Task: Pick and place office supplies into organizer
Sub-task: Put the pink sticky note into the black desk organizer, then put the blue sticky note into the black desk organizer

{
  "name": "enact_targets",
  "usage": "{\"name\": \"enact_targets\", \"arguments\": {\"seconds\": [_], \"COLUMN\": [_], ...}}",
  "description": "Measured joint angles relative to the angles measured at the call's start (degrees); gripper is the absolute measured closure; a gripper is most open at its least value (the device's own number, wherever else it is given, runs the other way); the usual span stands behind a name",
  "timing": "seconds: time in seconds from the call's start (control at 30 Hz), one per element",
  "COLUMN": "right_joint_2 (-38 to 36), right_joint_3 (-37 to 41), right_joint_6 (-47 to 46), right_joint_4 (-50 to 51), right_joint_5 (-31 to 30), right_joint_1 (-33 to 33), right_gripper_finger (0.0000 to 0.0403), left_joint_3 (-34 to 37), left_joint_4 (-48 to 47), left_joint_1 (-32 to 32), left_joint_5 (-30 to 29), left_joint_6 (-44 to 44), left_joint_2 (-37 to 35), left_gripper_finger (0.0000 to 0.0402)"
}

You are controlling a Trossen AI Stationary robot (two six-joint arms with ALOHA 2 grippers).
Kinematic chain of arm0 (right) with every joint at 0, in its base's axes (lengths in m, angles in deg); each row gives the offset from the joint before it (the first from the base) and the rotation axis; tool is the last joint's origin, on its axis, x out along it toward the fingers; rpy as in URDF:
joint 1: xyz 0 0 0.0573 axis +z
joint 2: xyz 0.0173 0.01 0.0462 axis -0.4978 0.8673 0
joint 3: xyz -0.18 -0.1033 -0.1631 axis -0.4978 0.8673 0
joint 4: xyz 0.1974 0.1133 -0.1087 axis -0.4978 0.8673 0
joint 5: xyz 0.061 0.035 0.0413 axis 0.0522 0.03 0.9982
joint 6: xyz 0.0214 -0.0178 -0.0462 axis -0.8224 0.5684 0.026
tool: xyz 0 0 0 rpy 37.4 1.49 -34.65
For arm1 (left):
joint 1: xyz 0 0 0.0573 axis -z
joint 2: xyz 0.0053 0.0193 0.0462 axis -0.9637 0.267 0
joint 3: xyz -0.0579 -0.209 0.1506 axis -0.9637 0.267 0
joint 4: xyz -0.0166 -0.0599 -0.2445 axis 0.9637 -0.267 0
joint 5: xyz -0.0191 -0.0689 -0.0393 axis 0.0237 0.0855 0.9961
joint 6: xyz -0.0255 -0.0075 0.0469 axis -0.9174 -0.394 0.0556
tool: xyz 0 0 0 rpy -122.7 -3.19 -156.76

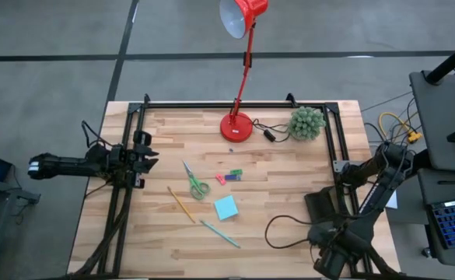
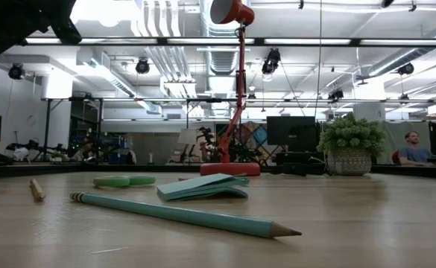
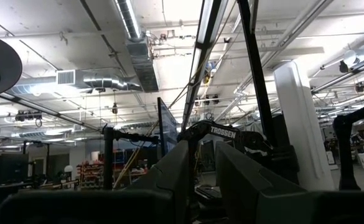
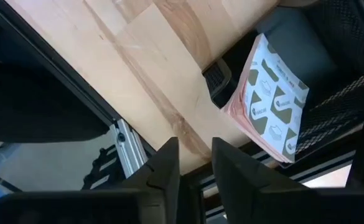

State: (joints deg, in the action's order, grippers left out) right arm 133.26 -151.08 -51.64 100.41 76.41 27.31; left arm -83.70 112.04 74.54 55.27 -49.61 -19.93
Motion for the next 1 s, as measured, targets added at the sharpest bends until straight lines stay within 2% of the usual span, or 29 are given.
{"name": "enact_targets", "arguments": {"seconds": [0.3, 0.77, 1.0], "right_joint_2": [-0.02, -0.02, -0.02], "right_joint_3": [2.8, 8.43, 10.2], "right_joint_6": [0.12, 0.26, -3.39], "right_joint_4": [-2.86, -3.52, -3.66], "right_joint_5": [-0.03, 0.0, 0.02], "right_joint_1": [0.32, 0.59, 0.59], "right_gripper_finger": [0.0391, 0.0394, 0.0394], "left_joint_3": [0.0, 0.0, 0.0], "left_joint_4": [0.01, 0.01, 0.01], "left_joint_1": [0.01, 0.0, 0.01], "left_joint_5": [0.01, 0.01, 0.0], "left_joint_6": [-0.01, -0.01, -0.01], "left_joint_2": [-0.01, -0.01, 0.0], "left_gripper_finger": [0.0336, 0.0336, 0.0336]}}
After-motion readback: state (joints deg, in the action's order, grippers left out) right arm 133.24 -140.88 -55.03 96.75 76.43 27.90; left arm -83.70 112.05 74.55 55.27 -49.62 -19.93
